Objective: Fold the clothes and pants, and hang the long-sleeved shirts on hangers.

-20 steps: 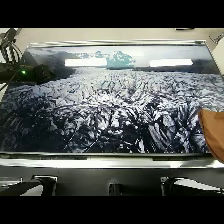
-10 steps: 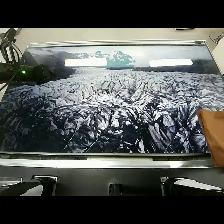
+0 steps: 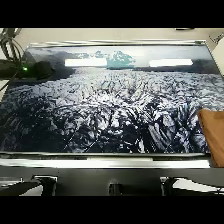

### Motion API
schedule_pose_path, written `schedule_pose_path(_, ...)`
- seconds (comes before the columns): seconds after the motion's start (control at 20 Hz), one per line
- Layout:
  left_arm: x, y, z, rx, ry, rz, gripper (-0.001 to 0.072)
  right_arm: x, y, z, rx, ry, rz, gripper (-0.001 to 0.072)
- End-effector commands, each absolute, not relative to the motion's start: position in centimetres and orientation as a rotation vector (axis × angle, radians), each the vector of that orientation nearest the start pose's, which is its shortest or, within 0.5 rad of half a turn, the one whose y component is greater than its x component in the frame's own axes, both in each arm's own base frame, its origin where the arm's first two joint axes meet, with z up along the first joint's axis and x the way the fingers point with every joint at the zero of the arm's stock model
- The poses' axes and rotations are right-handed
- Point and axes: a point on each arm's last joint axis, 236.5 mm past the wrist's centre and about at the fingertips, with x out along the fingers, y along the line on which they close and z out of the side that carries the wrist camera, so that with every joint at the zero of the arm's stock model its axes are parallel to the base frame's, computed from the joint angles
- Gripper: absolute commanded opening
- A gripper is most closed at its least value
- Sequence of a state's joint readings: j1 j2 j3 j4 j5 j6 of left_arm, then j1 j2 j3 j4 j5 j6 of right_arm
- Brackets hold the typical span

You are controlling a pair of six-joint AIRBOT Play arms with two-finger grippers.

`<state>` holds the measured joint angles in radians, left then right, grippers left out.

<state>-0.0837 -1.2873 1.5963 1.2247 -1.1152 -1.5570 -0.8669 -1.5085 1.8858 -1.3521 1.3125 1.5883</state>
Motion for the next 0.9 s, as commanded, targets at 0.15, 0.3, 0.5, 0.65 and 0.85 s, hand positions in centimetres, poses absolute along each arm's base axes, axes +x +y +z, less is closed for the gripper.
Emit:
schedule_pose_path(0.15, 45.1, -5.1, 11.3, -0.035, 1.098, 0.047, 0.0699, 44.1, -8.8, 10.9, 0.439, 1.232, -0.129, 0.0694)
schedule_pose_path(0.3, 39.3, -7.7, 4.2, -0.009, 1.430, -0.113, 0.0713, 40.6, -2.3, 4.5, 0.398, 1.476, -0.026, 0.0694)
schedule_pose_path(0.5, 40.8, -8.5, 4.2, -0.103, 1.189, -0.121, 0.0711, 41.2, -2.2, 4.1, 0.355, 1.397, -0.054, 0.0694)
schedule_pose_path(0.65, 41.1, -8.2, 4.5, -0.088, 1.165, -0.112, 0.0711, 41.5, -3.3, 5.4, 0.316, 1.339, -0.085, 0.0694)
schedule_pose_path(0.85, 41.1, -8.2, 4.3, -0.088, 1.168, -0.111, 0.0711, 41.5, -3.4, 5.4, 0.312, 1.339, -0.089, 0.0693)
